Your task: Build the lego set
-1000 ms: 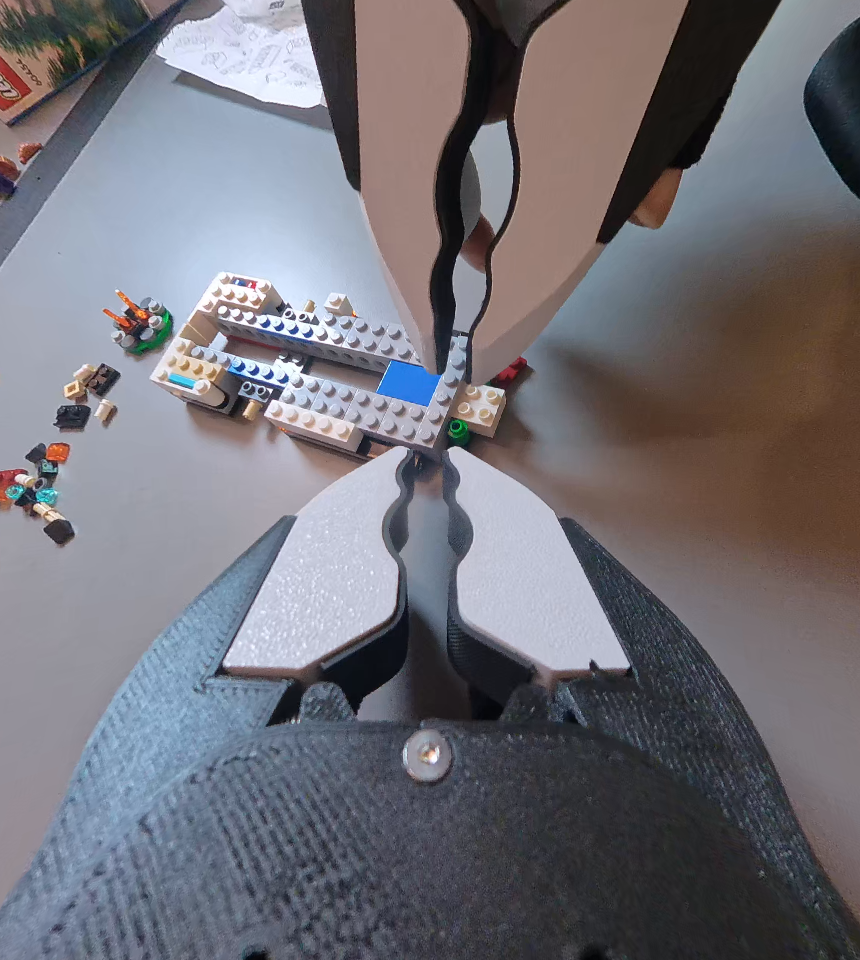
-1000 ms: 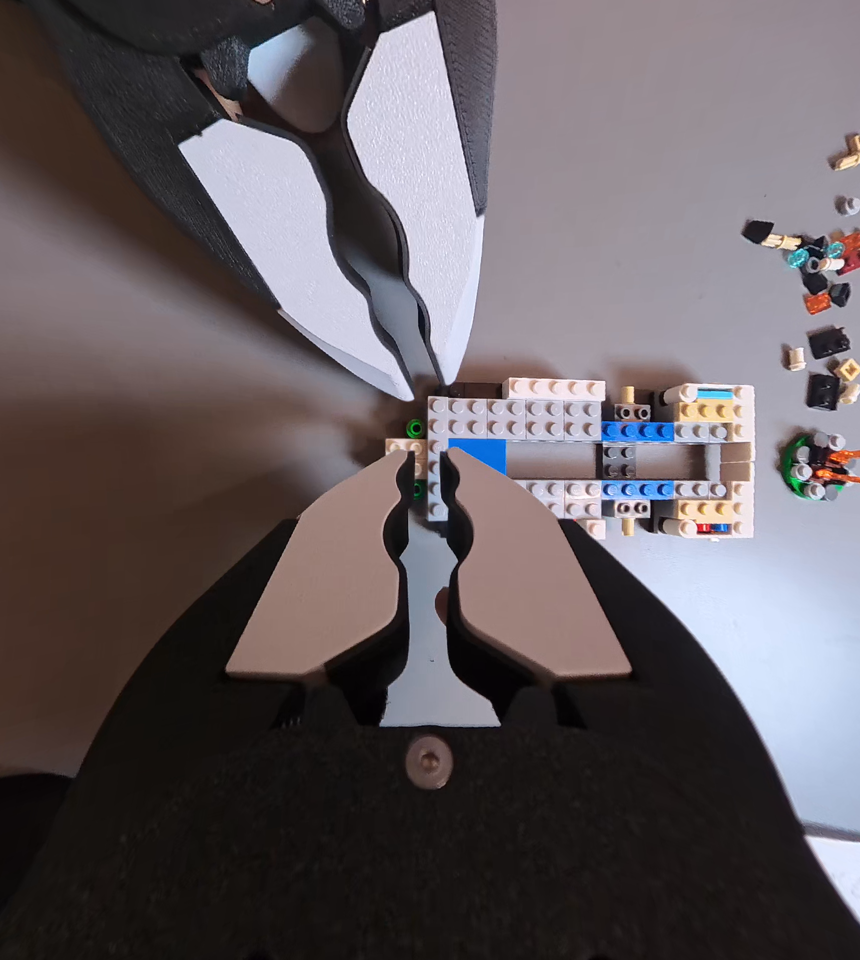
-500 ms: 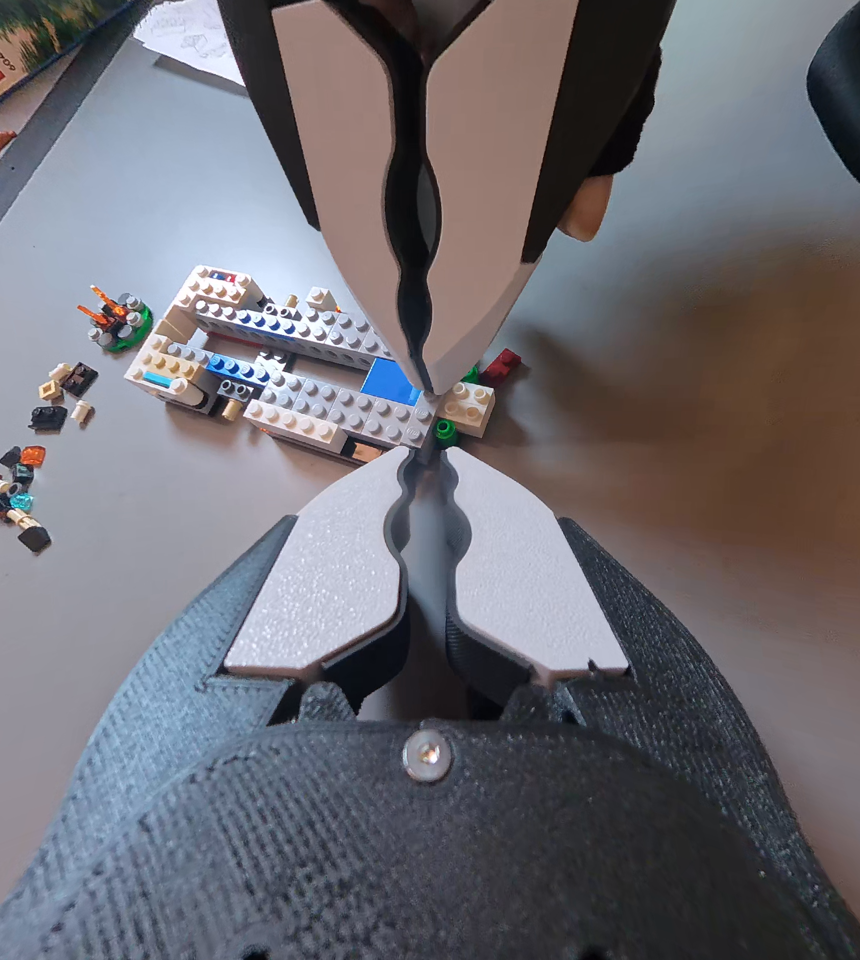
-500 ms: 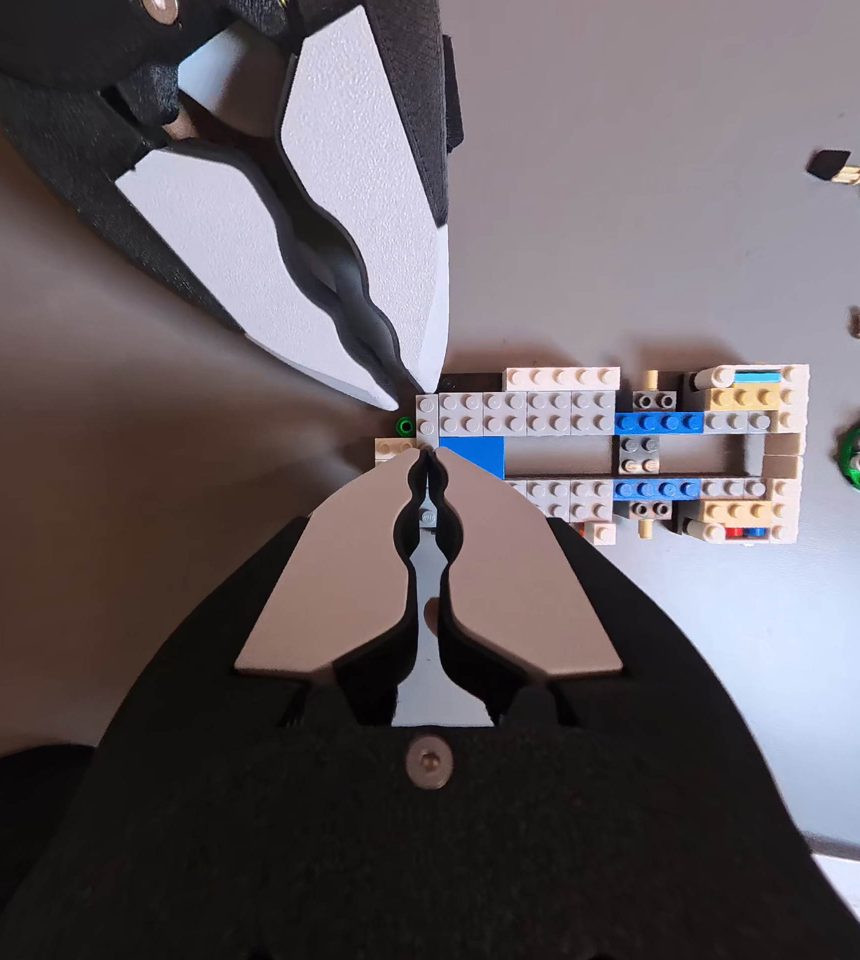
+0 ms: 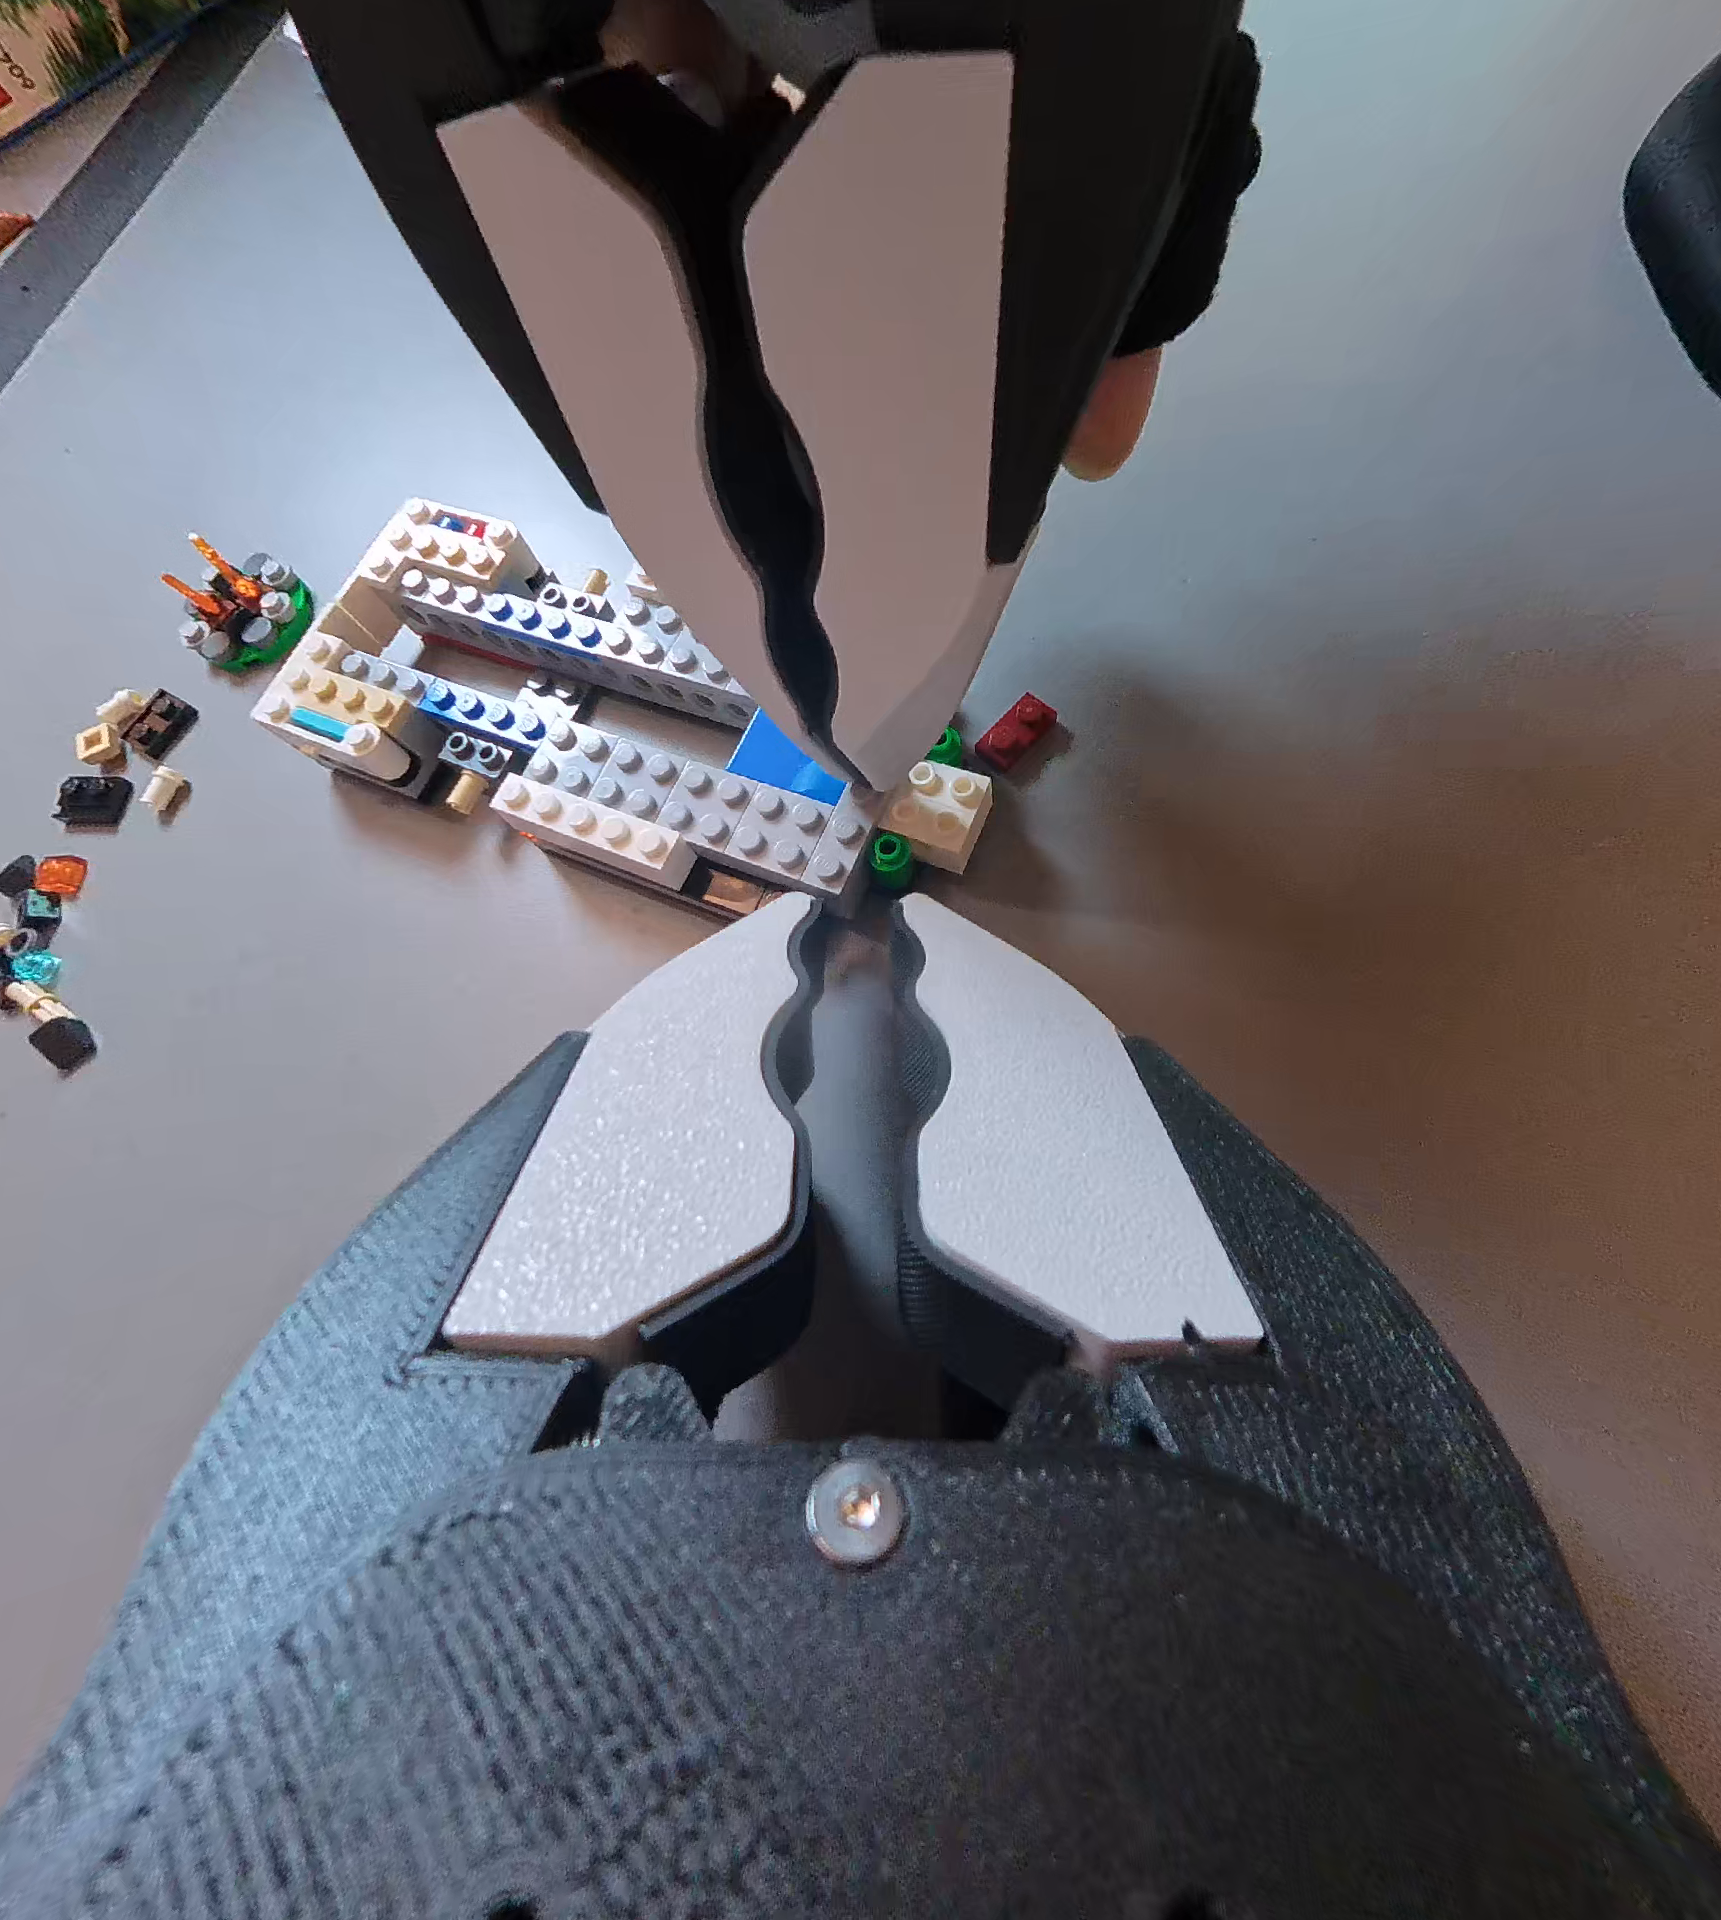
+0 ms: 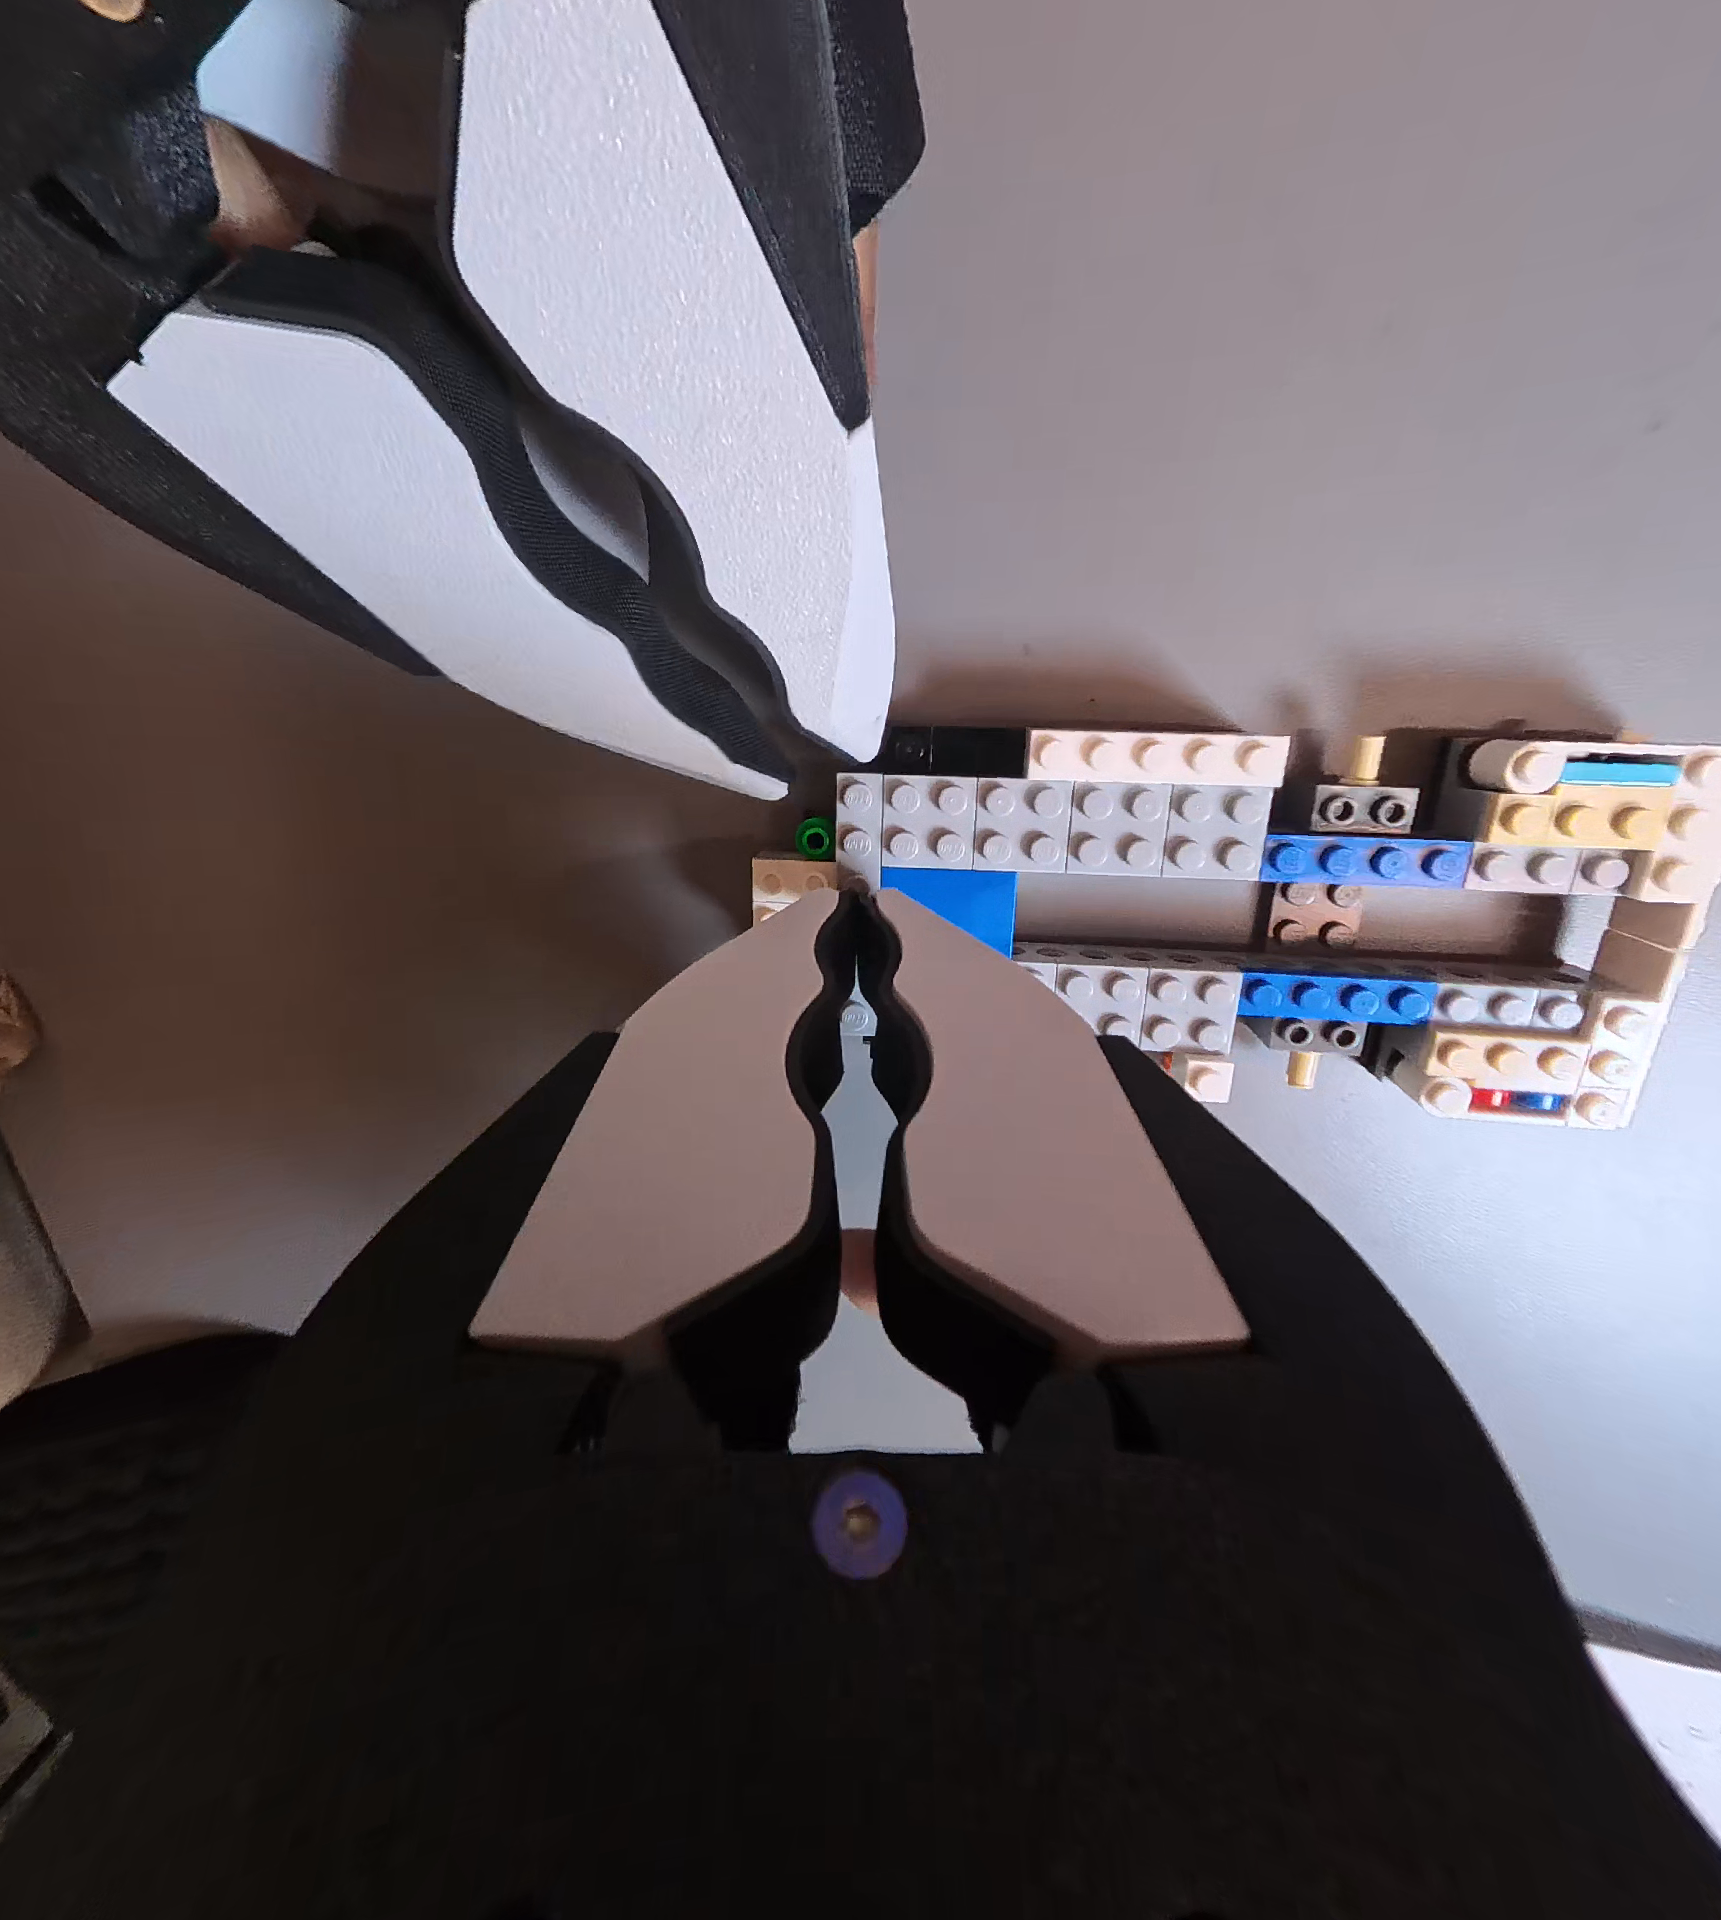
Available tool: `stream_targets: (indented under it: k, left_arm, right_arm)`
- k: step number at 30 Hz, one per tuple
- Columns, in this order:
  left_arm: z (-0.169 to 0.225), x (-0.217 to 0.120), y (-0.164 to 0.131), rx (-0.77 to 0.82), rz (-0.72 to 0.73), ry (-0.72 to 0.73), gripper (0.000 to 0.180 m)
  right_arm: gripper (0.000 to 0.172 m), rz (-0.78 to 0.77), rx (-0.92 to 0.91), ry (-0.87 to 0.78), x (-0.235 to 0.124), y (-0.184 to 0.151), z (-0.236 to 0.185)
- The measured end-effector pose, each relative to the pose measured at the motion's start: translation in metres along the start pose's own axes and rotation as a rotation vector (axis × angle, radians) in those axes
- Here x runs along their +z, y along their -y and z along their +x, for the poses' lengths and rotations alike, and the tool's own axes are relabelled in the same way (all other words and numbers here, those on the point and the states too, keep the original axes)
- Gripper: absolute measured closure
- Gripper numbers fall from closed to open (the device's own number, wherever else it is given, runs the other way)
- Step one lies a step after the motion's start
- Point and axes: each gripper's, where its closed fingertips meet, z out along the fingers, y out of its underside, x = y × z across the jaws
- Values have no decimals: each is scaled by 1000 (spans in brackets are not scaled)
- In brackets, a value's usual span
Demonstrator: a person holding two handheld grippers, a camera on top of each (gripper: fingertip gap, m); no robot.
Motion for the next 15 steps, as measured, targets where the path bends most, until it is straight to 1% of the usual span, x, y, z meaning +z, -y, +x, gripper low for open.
stream_targets:
  k: [5, 8, 10, 15]
  left_arm:
    - [-1, -4, 8, 1, 42, -1, 172]
    - [-3, 1, 9, 9, 28, 14, 176]
    - [-5, 2, 9, 13, 17, 25, 177]
    - [-8, 3, 9, -19, -8, 41, 178]
  right_arm:
    - [170, -3, 23, 27, 0, 0, 0]
    - [171, 5, 25, 15, 0, 1, 0]
    - [171, 30, 25, 7, 0, 1, 0]
    - [171, 148, 41, -15, -2, 5, 4]
